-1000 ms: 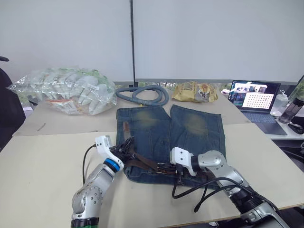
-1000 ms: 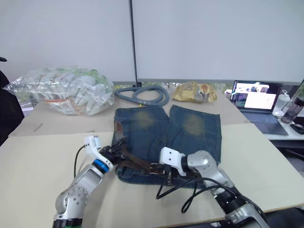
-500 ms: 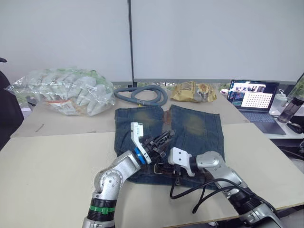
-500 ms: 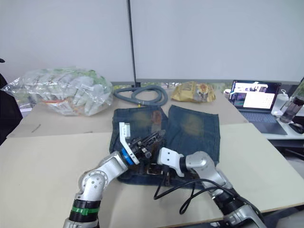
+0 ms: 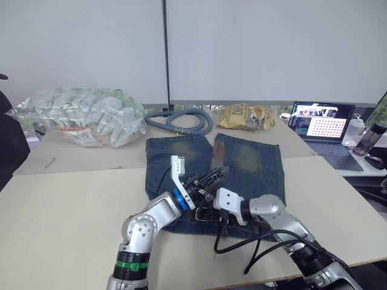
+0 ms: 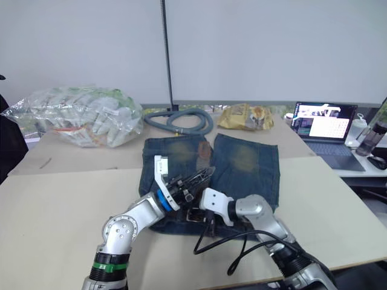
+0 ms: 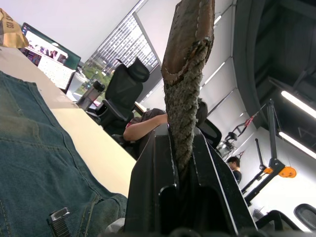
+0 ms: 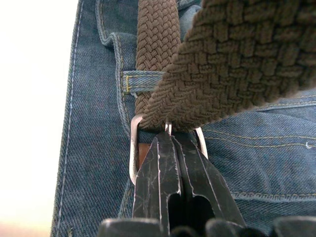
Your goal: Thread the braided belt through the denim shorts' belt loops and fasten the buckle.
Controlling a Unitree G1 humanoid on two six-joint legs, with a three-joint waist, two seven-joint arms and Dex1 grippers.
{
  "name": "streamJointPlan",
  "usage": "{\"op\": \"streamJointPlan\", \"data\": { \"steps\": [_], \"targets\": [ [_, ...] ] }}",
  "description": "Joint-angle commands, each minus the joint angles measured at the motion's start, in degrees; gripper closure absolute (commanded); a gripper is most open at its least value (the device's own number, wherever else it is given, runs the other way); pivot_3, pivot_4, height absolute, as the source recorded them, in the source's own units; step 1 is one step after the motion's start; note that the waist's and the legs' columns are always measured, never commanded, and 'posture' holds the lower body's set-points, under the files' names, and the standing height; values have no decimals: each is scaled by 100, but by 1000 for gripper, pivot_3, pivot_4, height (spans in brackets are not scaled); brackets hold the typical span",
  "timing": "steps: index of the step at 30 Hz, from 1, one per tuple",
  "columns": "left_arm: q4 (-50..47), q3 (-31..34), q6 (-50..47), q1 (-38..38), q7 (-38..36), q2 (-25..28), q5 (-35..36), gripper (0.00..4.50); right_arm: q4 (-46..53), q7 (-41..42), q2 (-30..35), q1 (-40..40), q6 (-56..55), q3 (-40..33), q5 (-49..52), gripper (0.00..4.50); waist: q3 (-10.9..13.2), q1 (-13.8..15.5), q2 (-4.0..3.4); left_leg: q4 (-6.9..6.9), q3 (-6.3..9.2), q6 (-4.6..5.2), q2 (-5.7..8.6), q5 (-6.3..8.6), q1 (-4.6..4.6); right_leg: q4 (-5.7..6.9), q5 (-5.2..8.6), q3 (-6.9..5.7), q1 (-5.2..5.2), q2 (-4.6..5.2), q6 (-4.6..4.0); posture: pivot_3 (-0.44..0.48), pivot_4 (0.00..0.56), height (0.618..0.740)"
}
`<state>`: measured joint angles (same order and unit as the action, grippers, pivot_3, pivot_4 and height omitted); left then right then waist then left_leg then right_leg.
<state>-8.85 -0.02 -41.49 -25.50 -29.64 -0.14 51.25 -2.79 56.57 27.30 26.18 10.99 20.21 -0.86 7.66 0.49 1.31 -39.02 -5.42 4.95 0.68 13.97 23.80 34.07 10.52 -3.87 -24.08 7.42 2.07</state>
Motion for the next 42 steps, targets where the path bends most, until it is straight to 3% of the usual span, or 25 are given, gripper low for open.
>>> {"op": "streamJointPlan", "data": {
  "steps": [1,7,11,17,23,30,36,42],
  "targets": [
    [-292,-363,879,-154,-408,190,-788,4500,263,-222,33,-674,71,-449,378,4492,3,39,-2,2,0,0,1,0,0,-1,0,0,-1,1,0,0,150,740],
    [-115,-379,1125,6,-478,227,-1027,4500,1598,-472,243,-1241,1042,-1504,1372,4492,16,119,-10,0,-1,1,7,1,51,-4,-1,1,-21,17,1,0,150,740],
    [-51,-419,1190,29,-533,262,-1160,4500,2119,-668,259,-1428,1521,-1788,1787,4492,28,120,-12,1,-1,1,4,1,53,-6,-1,0,-24,22,0,0,150,740],
    [126,-757,1491,-19,-685,443,-1767,4500,2637,-1416,-127,-1614,2147,-2754,2756,4492,31,162,-13,2,-1,3,-3,-1,56,-4,1,-7,-24,0,-2,0,150,740],
    [387,-1199,2083,2,-491,562,-2794,4500,3534,-2333,-525,-1964,3465,-3356,4252,2572,32,186,-14,2,1,7,0,2,60,-9,1,-5,-23,7,-1,0,150,740],
    [597,-1557,2755,100,-412,673,-3683,4500,3775,-3891,-1218,-1530,4060,-3598,5574,158,39,162,-26,3,-1,7,-3,3,60,-7,1,-2,-30,8,-1,0,150,740],
    [841,-1679,3264,127,-250,617,-4198,4500,3528,-5320,-1721,-1191,4336,-3519,6195,53,40,166,-28,5,-1,10,-2,1,66,-5,-1,-6,-34,4,3,0,150,740],
    [866,-1634,3346,172,-259,525,-4227,4500,3311,-6103,-1922,-1055,4235,-3504,6352,53,41,158,-31,3,-3,36,1,-13,76,-4,-7,-5,-42,4,13,0,150,740]
  ]
}}
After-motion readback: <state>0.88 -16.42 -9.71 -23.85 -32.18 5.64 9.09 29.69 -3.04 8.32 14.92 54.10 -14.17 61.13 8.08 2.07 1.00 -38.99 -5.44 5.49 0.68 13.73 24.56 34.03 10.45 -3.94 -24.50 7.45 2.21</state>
